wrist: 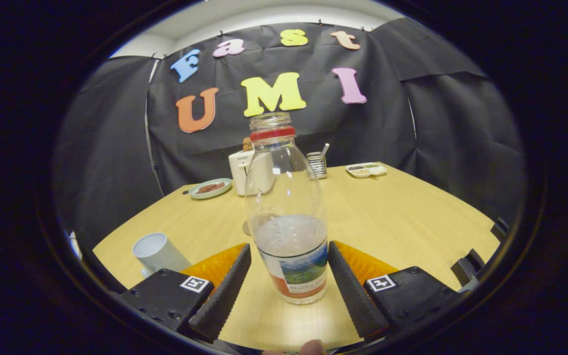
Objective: Take the bottle from table, then pour the juice into the cup, finally place the bottle on the coaster
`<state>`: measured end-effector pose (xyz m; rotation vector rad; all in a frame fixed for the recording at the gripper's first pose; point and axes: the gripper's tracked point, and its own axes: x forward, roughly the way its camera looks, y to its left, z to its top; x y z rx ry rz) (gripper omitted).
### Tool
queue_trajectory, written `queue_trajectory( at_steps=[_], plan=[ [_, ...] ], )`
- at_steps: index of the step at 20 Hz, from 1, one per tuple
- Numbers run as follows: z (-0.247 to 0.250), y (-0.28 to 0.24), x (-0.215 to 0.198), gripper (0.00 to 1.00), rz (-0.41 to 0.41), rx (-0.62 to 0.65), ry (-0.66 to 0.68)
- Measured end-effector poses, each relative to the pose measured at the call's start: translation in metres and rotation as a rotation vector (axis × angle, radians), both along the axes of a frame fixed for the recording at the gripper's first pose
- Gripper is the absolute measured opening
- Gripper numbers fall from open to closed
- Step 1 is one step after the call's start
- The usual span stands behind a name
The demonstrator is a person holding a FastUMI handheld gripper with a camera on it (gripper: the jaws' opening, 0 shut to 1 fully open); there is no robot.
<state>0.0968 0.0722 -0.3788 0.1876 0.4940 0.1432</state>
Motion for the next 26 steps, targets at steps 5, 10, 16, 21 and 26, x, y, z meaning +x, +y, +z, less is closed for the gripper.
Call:
queue_trajectory(
  at_steps=[5, 10, 16, 21, 26],
  plan=[
    [-0.005, -0.002, 0.012, 0.91, -0.026, -0.015, 0.004],
    [-0.002, 0.004, 0.011, 0.83, -0.01, -0.025, 0.008],
    [0.021, 0.013, 0.009, 0.78, 0.058, -0.137, -0.045],
    [0.042, 0.011, 0.016, 0.76, 0.095, -0.373, -0.127],
    [0.06, 0.016, 0.024, 0.76, 0.144, -0.662, -0.235]
  ],
)
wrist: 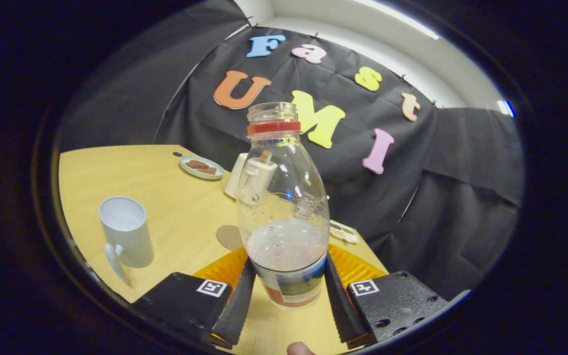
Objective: Take the bottle from table, then pour the juice into the cup, finally place the bottle on the coaster
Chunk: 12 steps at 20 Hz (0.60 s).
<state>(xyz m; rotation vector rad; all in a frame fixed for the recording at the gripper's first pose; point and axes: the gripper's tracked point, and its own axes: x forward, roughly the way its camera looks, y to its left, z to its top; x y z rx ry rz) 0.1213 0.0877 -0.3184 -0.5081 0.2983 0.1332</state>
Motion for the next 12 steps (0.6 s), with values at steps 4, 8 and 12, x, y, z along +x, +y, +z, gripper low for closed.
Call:
queue_trajectory(
  at_steps=[4, 8, 12],
  plan=[
    [0.003, 0.009, 0.004, 0.76, 0.046, -0.176, -0.049],
    [-0.01, 0.024, 0.001, 0.76, 0.092, -0.368, -0.079],
    [-0.014, 0.041, -0.005, 0.76, 0.155, -0.528, -0.138]
  ],
)
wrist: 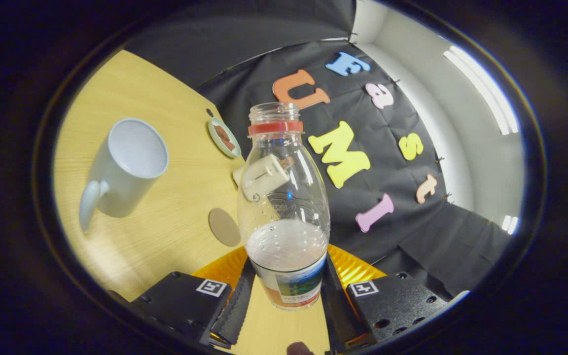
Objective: Take the bottle from table, then pour the juice into the cup, finally place the bottle on the coaster
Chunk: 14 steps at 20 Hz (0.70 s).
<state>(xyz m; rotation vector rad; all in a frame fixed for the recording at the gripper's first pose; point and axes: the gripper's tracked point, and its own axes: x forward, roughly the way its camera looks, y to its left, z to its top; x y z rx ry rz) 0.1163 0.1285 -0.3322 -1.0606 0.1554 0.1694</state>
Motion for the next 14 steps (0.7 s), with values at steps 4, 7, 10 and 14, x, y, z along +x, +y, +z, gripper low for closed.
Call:
queue_trajectory(
  at_steps=[4, 7, 10, 14],
  plan=[
    [-0.004, 0.015, -0.005, 0.76, 0.048, -0.099, -0.016],
    [-0.009, 0.019, -0.006, 0.76, 0.069, -0.164, -0.015],
    [-0.018, 0.019, -0.003, 0.76, 0.083, -0.239, -0.005],
    [-0.027, 0.02, -0.005, 0.76, 0.091, -0.304, -0.002]
  ],
)
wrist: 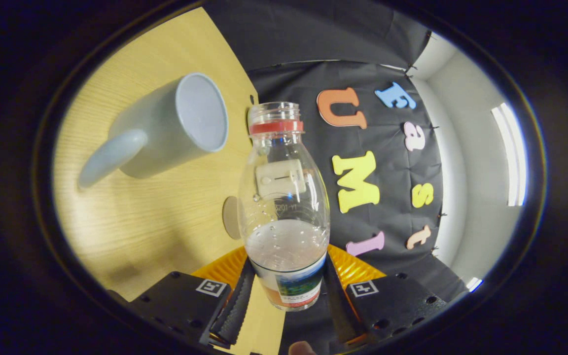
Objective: Take the bottle from table, then pour the juice into the cup, finally place the bottle on the coaster
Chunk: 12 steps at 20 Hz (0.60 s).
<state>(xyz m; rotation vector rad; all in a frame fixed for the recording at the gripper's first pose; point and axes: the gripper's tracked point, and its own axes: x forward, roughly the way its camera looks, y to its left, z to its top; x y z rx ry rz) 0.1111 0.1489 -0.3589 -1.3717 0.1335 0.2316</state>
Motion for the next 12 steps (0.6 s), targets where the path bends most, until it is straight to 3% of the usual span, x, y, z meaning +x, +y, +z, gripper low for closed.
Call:
queue_trajectory(
  at_steps=[12],
  plan=[
    [0.018, 0.004, 0.0, 0.76, 0.047, -0.159, -0.047]
  ],
)
